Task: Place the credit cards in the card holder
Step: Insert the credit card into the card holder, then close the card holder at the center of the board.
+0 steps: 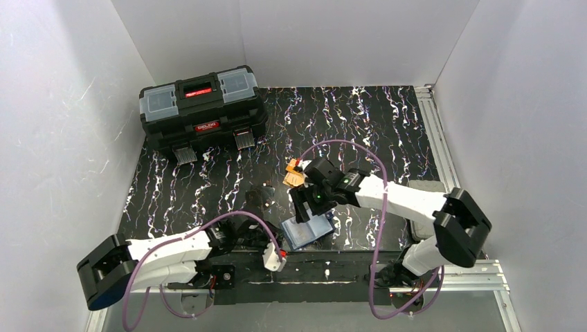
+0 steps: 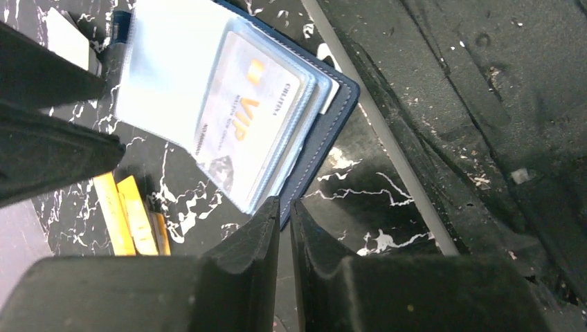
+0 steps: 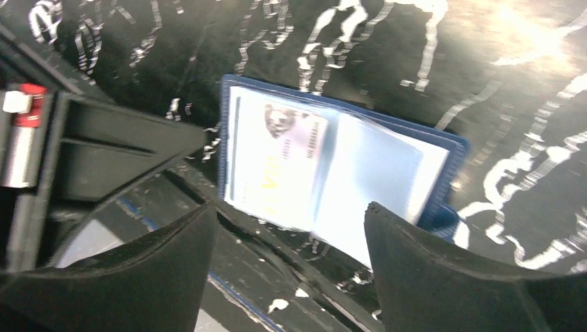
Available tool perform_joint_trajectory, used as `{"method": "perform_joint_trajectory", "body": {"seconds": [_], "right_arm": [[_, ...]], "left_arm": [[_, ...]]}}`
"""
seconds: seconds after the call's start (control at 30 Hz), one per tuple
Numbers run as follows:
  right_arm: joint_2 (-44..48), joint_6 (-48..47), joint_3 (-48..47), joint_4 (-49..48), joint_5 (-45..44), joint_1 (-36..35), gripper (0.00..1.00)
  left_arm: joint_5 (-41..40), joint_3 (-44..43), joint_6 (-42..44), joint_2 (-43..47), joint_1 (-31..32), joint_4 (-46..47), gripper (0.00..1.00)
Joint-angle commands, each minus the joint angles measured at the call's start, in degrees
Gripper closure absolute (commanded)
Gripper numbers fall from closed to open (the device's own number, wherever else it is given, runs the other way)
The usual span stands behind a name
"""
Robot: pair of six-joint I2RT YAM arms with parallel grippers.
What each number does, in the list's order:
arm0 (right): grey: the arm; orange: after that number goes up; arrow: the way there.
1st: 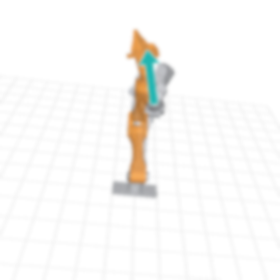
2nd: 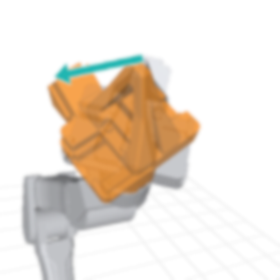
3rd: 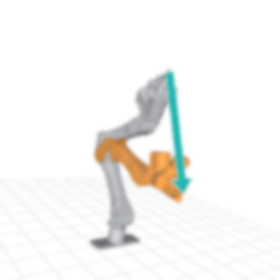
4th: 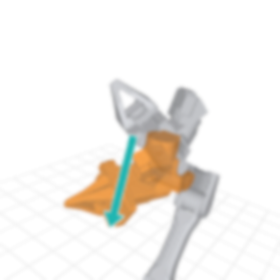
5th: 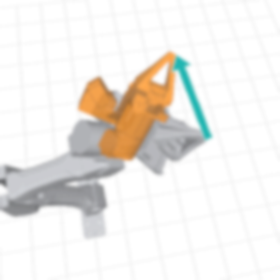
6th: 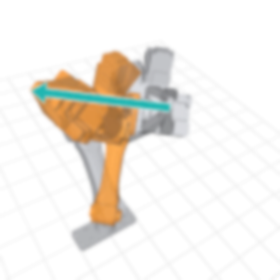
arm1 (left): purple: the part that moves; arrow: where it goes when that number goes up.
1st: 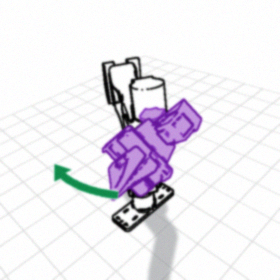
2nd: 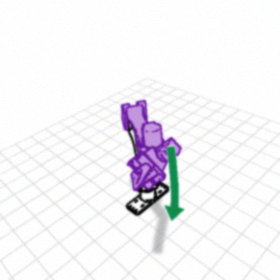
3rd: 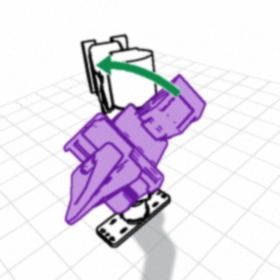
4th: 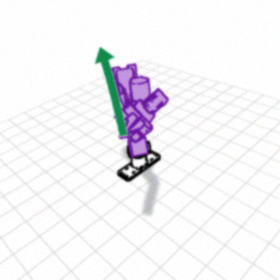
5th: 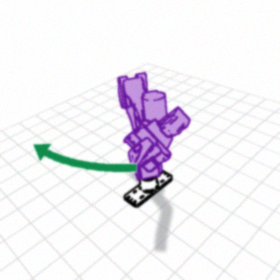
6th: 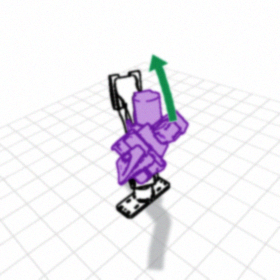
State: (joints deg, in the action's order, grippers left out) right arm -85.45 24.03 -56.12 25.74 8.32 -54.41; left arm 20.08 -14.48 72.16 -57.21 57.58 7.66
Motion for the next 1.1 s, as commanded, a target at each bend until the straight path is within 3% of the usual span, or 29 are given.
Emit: {"method": "perform_joint_trajectory", "body": {"seconds": [0.0, 0.1, 0.13, 0.23, 0.27, 0.43, 0.57, 0.7, 0.87, 1.0, 1.07], "right_arm": [[3.69, 2.22, -1.14, 7.79, -12.83, 0.27, 0.12], [2.67, 3.43, 0.06, 10.75, -19.53, 0.27, 0.05], [1.92, 3.74, 0.36, 11.38, -20.75, 0.27, 0.08], [0.1, 5.55, 0.57, 12.4, -23.84, 0.27, 0.31], [-0.06, 5.71, 0.56, 12.32, -24.39, 0.27, 0.35], [-0.01, 5.14, 0.85, 11.58, -24.98, 0.27, 0.37], [-0.61, 4.95, 1.17, 11.36, -26.65, 0.27, 0.44], [-0.94, 5.13, 1.33, 11.36, -26.04, 0.36, 0.58], [-0.51, 5.53, 2.42, 11.12, -25.16, 0.44, 0.62], [-1.54, 5.33, 2.3, 11.02, -24.73, 0.84, 0.63], [-2.09, 5.7, 2.28, 10.97, -24.85, 1.04, 0.65]], "left_arm": [[-0.56, -5.6, -3.18, 3.87, -0.24, -11.58, 0.88], [-2.24, -11.19, -6.34, 3.93, -0.62, -21.07, 0.83], [-3.18, -13.42, -8.22, 3.69, -1.1, -23.66, 0.81], [-5.3, -21.26, -13.15, 1.42, -3.8, -32.26, 0.78], [-5.88, -24.39, -15.21, -0.61, -4.77, -35.62, 0.77], [-5.22, -39.11, -26.09, -8.1, -11.58, -49.64, 0.73], [-3.65, -43.25, -26.46, -9.58, -13.78, -57.57, 0.72], [-4.94, -42.52, -26.42, -7.37, -13.78, -56.88, 0.72], [-7.62, -41.41, -26.32, -4.48, -13.8, -54.07, 0.71], [-5.91, -33.92, -19.04, 4.46, -13.81, -46.33, 0.7], [-2.5, -29.11, -13.45, 9.18, -13.78, -42.23, 0.63]]}}
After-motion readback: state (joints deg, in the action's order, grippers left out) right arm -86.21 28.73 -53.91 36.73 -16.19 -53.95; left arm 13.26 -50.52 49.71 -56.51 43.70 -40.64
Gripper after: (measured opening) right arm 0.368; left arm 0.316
